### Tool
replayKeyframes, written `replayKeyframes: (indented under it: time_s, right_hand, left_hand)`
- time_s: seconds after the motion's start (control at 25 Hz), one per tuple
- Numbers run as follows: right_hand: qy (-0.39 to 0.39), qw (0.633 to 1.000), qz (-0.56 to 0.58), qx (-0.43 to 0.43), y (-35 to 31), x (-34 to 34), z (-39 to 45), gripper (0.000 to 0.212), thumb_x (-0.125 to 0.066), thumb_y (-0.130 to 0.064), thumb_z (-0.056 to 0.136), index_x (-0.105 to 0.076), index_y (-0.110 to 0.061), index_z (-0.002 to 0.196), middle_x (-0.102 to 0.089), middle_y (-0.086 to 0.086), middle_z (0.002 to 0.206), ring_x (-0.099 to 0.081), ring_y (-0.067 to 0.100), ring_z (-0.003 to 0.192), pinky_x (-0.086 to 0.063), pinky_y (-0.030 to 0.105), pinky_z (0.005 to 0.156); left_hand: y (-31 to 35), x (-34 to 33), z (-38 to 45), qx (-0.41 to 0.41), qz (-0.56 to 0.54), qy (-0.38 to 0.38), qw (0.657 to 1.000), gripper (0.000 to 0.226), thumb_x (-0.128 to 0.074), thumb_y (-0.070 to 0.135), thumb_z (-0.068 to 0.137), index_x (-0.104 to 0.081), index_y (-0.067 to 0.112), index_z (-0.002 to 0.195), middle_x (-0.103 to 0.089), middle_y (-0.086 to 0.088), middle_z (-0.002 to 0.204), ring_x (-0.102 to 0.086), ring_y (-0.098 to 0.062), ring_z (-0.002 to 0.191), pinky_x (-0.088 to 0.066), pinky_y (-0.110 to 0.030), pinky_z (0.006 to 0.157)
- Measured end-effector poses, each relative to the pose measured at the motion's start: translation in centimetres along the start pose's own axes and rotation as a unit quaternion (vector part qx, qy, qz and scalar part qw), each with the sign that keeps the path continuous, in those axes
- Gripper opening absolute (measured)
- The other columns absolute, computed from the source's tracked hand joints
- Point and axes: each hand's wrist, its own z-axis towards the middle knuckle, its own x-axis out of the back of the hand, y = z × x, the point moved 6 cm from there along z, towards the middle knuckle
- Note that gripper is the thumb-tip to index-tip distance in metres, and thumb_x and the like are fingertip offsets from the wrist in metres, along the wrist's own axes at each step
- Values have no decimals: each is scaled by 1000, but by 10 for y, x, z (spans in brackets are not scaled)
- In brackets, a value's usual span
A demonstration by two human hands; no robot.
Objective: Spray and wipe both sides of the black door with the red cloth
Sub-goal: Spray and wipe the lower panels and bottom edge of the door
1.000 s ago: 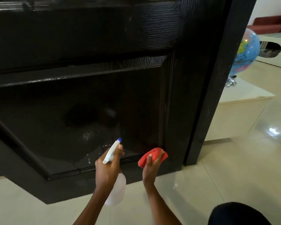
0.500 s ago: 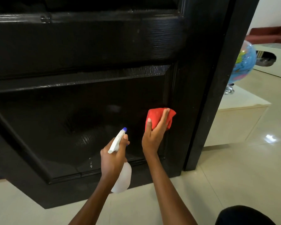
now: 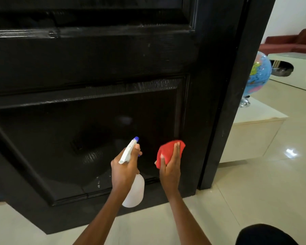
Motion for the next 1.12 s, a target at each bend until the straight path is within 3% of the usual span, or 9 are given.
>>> replayKeyframes:
  time_s: [0.12,0.24,0.44,0.68,0.76,0.84,0.92,1.04,1.12]
  right_hand:
    - [-12,996,41,-75,27,-9,-33,72,-44,-55,103,8,-60,153,-14,-6,170,-37,33,148,-47,37,106]
    - [-12,997,26,-65,22,-13,-31,70,-41,-53,105,6,-54,157,-6,-13,171,-21,24,155,-42,50,116]
    - [-82,969,-129,193,-46,-50,-22,73,-39,-50,108,-4,-21,165,-11,5,172,-5,35,158,-16,54,125]
    - [-165,848,-265,428,-91,-90,-20,79,-48,-43,103,-6,-18,165,-12,7,171,-5,42,156,-7,60,124]
    - [-253,773,-290,504,-67,-104,-45,77,-52,-33,100,-12,-21,164,-18,6,170,-12,40,156,-13,59,119]
    - [-364,681,-321,548,-26,-115,-82,76,-65,-25,94,-30,-20,160,-30,5,167,-19,34,156,-11,53,118]
    - [-415,623,-357,558,8,-116,-95,75,-78,-21,87,-43,-18,154,-34,4,165,-23,30,155,-5,51,119]
    - [-384,631,-353,575,14,-103,-78,79,-71,-15,90,-33,-23,159,-28,1,167,-13,27,158,-8,49,124]
    - [-343,692,-357,524,21,-85,-62,83,-62,-16,93,-19,-29,164,-23,-2,169,-9,30,158,-14,55,123]
  left_hand:
    - [-13,6,-6,15,13,4,1000,34,-57,54,88,-72,24,94,-74,-1,81,-64,-20,55,-50,-17,50]
    - [-35,22,-20,19,40,16,999,39,-57,53,89,-73,19,95,-69,0,70,-64,-12,56,-48,-15,50]
    - [-65,58,-45,44,40,57,997,41,-58,56,87,-73,19,97,-67,-6,69,-61,-16,54,-52,-23,52]
    - [-79,93,-48,60,58,112,990,17,-60,53,87,-67,38,85,-64,-11,68,-58,-24,55,-54,-40,54]
    - [-85,96,-50,67,65,114,989,12,-62,51,89,-67,44,81,-63,-13,68,-58,-31,56,-53,-46,54]
    - [-89,96,-51,76,67,112,989,6,-63,47,89,-65,50,84,-64,-8,68,-59,-22,55,-55,-44,54]
    - [-94,92,-52,86,66,104,989,5,-63,45,88,-63,47,93,-66,-1,67,-62,-14,55,-57,-40,54]
    - [-102,88,-57,101,63,98,988,17,-63,48,86,-66,36,97,-65,0,64,-63,-14,56,-56,-33,54]
    - [-105,86,-57,103,63,88,989,10,-64,47,88,-67,38,90,-64,-7,67,-61,-15,55,-56,-40,54]
